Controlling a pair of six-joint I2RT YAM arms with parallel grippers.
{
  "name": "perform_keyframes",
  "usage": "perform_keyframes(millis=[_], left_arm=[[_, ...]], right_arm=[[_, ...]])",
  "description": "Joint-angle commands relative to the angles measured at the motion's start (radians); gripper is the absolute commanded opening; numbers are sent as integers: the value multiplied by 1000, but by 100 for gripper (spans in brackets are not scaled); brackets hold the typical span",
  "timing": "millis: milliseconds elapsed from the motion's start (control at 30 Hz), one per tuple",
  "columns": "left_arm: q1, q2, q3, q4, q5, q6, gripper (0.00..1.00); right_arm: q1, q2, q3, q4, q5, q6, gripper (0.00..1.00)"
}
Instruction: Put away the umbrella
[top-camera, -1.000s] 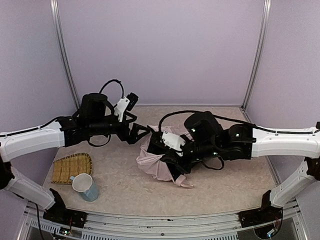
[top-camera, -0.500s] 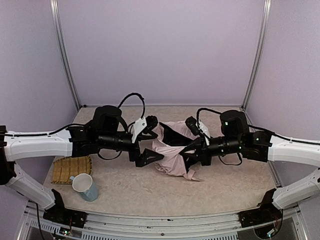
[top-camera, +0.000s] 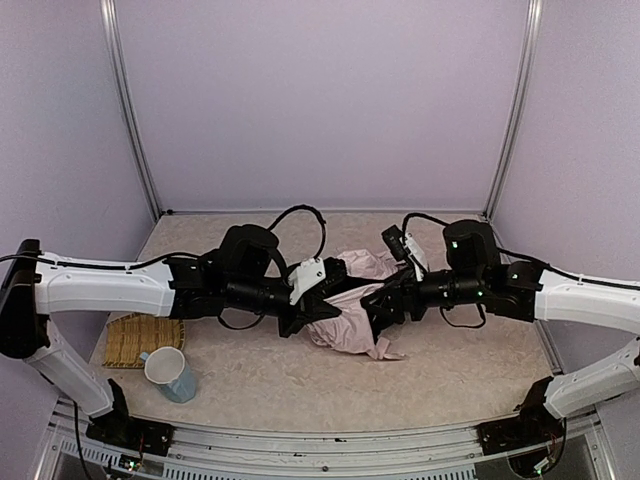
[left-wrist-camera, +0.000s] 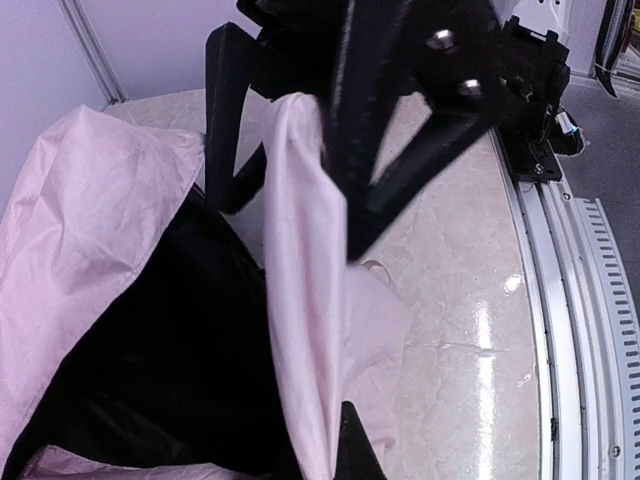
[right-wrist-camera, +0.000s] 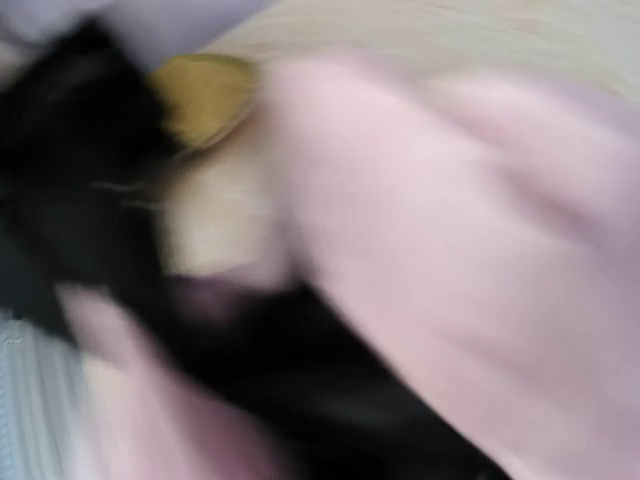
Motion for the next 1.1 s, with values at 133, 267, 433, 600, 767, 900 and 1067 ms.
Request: perform_keyframes(millis=[133,267,433,600,767,900,1067], left_arm=[[11,-88,-50,24,7,42,0],[17,-100,-63,28,2,48,0],[18,-95,-57,22,25,41,0],[17,-91,-57,14,24,42,0],[18,-84,-52,21,31,38,0],[17,-73,-49,18,37,35,0],[17,-66,-49,13,38,33,0]], right_arm=[[-101,-121,-189,-21,140,182,86],[-130,-36,-218,10,89,243,88],[-130,136,-209,105,-48,305,92],[-122,209,-183,166,-121,233,98],[-104,327,-149,172,-176,235,93],[-64,371,-148,191,-175,226,92],[-51,402,-151,216,-163,237,75]])
